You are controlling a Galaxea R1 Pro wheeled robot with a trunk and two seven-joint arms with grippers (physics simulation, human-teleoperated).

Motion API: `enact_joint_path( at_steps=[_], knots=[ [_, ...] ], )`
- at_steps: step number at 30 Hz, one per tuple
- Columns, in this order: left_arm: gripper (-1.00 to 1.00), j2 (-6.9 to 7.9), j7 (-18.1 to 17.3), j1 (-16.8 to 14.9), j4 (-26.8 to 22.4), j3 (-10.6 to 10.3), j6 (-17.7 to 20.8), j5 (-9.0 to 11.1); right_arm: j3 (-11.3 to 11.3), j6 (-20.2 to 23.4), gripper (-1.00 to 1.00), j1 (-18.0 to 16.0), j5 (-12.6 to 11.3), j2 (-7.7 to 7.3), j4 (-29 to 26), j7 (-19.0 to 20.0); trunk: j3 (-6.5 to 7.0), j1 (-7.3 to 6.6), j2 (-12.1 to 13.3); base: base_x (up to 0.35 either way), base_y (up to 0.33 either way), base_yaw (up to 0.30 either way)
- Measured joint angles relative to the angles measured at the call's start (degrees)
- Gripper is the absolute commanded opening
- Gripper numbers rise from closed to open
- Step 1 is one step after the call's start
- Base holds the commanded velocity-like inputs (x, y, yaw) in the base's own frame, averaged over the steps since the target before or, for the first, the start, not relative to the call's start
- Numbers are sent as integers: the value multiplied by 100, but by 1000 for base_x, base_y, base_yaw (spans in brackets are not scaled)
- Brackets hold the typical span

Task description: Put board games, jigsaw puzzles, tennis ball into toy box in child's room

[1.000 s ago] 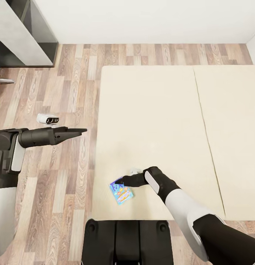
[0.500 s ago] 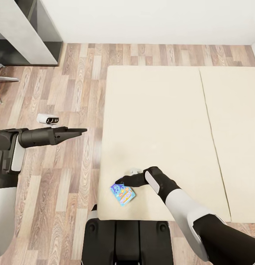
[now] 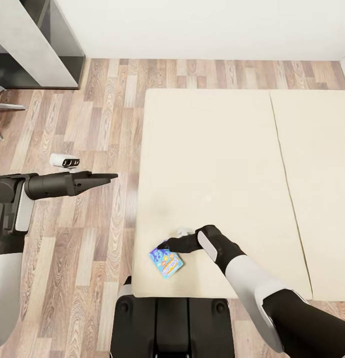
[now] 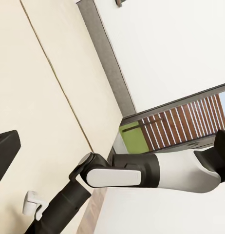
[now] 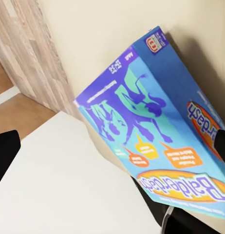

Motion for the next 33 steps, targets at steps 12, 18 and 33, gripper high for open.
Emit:
enact_joint_path(
  at_steps=[12,18,33],
  knots=[
    [100,0,0,0,0,0,-3,0,20,6,100,8,6,-12,5,-5,0,0,0,0,0,0],
    [100,0,0,3,0,0,-3,0,29,14,100,9,10,-12,15,-3,0,0,0,0,0,0],
    [100,0,0,43,0,0,-4,0,39,9,100,9,21,-6,379,-10,0,0,0,0,0,0]
  ],
)
